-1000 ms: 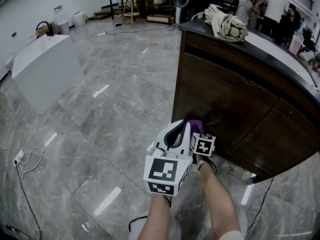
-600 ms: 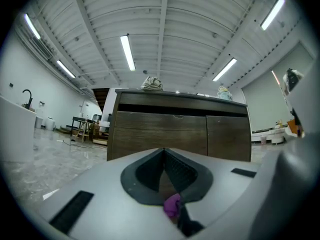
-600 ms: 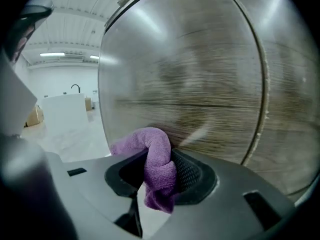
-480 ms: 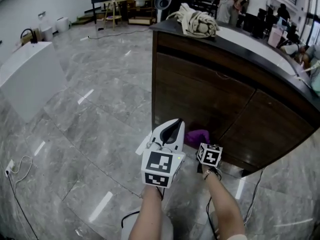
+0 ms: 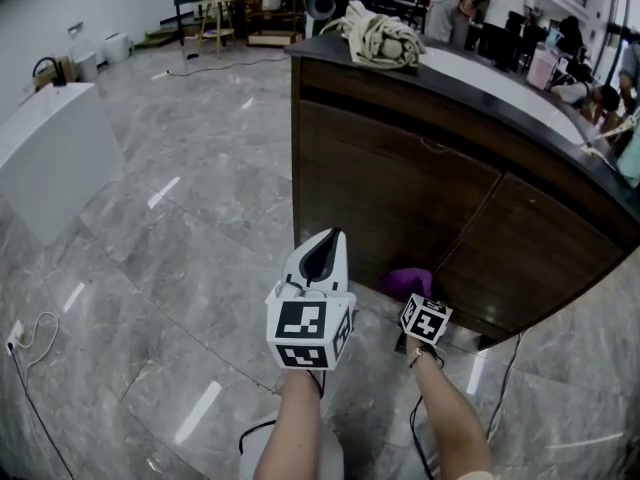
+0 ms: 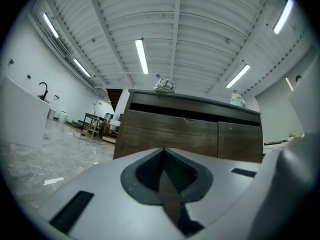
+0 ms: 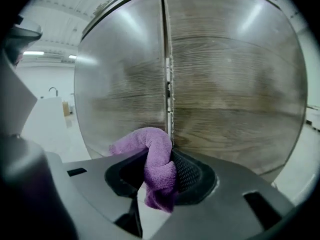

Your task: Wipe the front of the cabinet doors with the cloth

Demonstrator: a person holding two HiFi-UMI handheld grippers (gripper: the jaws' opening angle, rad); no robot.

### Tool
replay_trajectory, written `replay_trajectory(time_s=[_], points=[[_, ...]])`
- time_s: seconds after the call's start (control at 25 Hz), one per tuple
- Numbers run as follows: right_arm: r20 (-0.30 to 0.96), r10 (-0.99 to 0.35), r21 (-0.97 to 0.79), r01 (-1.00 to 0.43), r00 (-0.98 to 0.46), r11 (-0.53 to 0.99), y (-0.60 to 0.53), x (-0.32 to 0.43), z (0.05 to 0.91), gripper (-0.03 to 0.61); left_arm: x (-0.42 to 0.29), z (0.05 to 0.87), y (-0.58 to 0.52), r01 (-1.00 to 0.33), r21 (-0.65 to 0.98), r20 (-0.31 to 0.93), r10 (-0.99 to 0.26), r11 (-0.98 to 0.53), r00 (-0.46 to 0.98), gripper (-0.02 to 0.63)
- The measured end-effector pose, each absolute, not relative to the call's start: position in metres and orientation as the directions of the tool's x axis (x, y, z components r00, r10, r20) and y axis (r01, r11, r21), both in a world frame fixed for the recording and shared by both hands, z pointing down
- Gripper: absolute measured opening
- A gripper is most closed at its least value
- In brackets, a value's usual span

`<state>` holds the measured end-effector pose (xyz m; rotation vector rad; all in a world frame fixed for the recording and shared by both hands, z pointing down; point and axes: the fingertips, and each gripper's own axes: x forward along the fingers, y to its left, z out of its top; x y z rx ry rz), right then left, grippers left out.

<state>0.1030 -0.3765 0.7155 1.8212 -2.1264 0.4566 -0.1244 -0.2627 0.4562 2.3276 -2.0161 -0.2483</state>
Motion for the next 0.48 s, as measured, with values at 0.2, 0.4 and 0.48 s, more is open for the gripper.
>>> replay_trajectory(time_s=[0.2,0.4,0.48], points=[[0.464,-0.854,-0.073,-0.971,-0.236,0.229,-0.364,0.036,0.74,0.14,-0.151,0.449,-0.252,-0.979,0.192,-0.098,-0.994,-0.071,0.053,0.007],[0.472,-0.8,-0.086,-0.923,-0.37,0.376,-0.373,-0.055,0.75,0.141,-0.18,0.447,-0.23,-0.985,0.169,-0.067,-0.997,0.034,-0.046,0.006],[0.485,-0.78,-0.105,-0.912,-0.395,0.396,-0.38,-0.083,0.756,0.141,-0.193,0.443,-0.221,-0.989,0.133,-0.064,-0.995,0.071,-0.08,0.006]])
